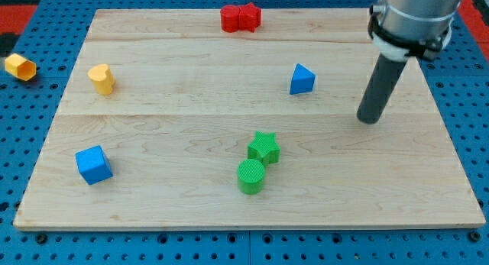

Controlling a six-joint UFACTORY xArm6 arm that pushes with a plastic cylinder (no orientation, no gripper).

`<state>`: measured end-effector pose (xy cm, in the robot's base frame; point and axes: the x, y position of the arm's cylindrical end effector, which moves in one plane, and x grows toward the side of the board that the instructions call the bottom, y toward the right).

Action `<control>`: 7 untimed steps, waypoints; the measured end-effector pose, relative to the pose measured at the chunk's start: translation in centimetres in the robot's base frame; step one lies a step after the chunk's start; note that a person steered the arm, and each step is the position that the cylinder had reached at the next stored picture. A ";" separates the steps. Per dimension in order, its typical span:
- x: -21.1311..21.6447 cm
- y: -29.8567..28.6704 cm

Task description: Move the blue triangle into the blue cube

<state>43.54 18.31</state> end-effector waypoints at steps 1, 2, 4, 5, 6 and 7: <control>-5.5 -0.5; -7.8 -7.6; -3.0 -27.1; -7.4 -19.3; -5.7 -11.1; -2.7 -21.9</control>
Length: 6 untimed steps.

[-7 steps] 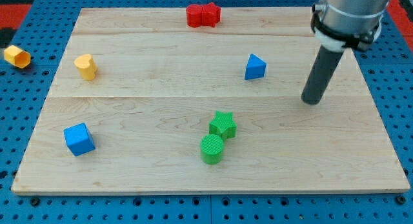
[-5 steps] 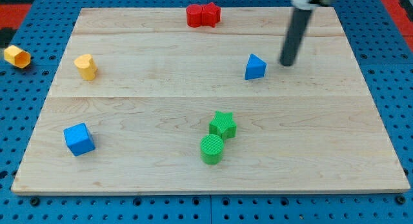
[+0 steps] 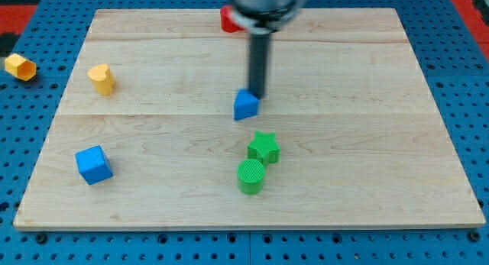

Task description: Move the blue triangle into the blue cube

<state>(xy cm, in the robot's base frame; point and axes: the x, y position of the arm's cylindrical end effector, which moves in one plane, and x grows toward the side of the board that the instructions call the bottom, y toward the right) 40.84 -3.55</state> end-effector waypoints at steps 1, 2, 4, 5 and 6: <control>1.0 -9.9; 0.5 -2.0; 7.1 -10.2; 7.3 -11.6; 5.7 -11.8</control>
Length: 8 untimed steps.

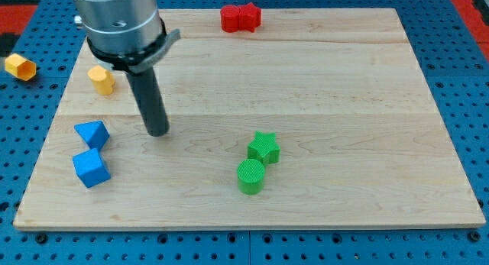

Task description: Move the blue triangle into the blue cube

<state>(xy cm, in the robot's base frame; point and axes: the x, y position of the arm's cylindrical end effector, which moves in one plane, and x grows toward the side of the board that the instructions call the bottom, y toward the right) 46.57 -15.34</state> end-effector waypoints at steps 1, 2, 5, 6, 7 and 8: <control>-0.6 -6.3; -1.8 -4.7; 2.1 -7.4; 2.3 -7.0; -1.8 -4.5; -5.5 -2.6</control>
